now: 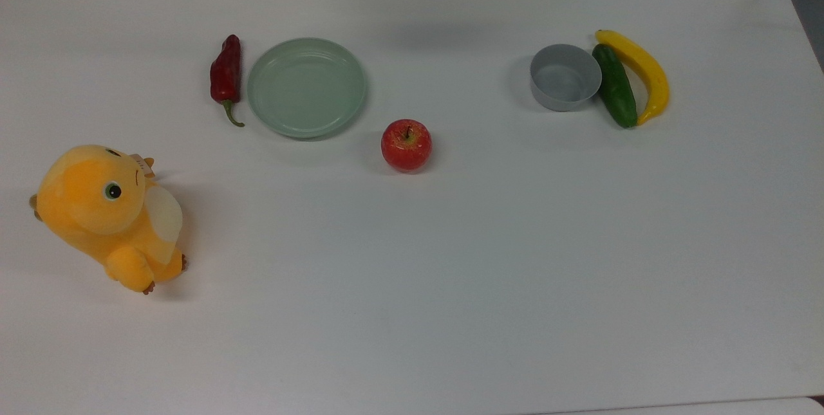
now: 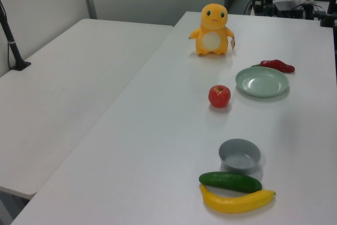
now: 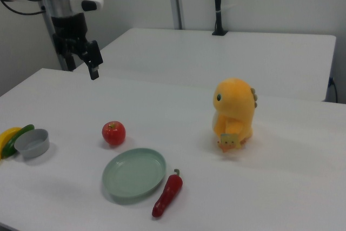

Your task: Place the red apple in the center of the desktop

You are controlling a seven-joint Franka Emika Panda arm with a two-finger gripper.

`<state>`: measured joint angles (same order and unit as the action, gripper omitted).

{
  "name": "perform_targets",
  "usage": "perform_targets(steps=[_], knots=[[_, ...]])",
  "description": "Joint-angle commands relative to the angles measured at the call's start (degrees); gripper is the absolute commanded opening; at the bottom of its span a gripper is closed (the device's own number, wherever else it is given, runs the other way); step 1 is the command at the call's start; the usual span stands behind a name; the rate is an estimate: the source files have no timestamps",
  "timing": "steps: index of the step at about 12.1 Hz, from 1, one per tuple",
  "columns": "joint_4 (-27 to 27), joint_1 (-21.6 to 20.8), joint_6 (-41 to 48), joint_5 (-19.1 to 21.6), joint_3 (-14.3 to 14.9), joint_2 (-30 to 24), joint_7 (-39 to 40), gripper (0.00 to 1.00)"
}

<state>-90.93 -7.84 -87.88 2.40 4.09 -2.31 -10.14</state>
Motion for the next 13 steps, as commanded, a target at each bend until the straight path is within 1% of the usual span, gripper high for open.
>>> perform_targets(steps=[1, 5, 7, 8, 13], knots=[[-1.2, 2.8, -0.4, 0.9, -1.5, -1.2, 0.6, 1.00], [-2.6, 3.3, -8.3, 0.9, -1.5, -0.5, 4.9, 1.00], [-3.6, 3.2, -12.9, 0.9, -1.5, -0.2, 9.9, 1.00], [-3.7, 3.2, -14.3, 0.9, -1.5, 0.0, 10.7, 1.00], [-3.9, 2.4, -13.9, 0.9, -1.5, -0.3, 10.9, 1.00]])
